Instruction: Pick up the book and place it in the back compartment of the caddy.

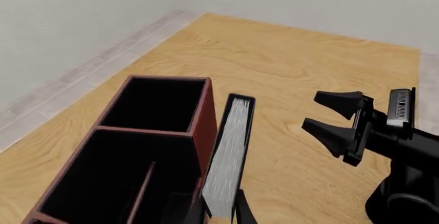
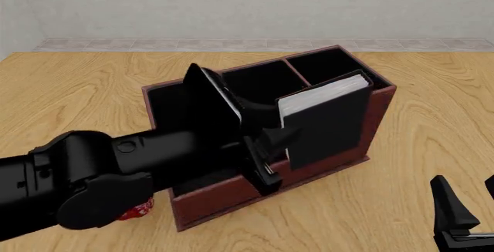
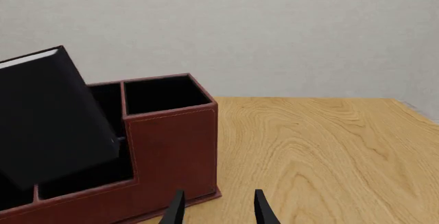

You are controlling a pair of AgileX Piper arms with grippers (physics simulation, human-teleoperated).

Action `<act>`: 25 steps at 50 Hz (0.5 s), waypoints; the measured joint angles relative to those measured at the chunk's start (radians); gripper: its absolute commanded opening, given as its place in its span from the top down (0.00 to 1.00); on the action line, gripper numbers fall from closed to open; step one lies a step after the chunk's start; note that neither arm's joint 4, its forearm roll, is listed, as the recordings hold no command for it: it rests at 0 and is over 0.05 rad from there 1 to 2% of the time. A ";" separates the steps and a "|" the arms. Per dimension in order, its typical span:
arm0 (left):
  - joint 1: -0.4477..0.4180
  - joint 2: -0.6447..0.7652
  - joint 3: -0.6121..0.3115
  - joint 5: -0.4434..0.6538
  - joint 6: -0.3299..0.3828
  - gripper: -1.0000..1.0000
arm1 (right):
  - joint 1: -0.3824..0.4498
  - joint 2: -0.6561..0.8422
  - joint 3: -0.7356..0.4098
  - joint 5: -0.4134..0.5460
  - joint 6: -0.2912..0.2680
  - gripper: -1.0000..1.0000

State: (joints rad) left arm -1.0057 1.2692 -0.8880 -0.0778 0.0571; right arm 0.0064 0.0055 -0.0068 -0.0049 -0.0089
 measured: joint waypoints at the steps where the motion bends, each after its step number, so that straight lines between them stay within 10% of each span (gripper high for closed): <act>1: 0.003 -0.008 0.004 0.004 0.002 1.00 | 0.000 0.000 0.000 0.000 0.000 0.00; 25: 0.121 -0.149 0.110 0.074 0.035 1.00 | 0.000 -0.001 0.000 0.000 0.000 0.00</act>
State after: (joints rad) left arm -0.8848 1.1200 -0.7783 -0.0040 0.0916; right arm 0.0066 0.0050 -0.0064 -0.0046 -0.0090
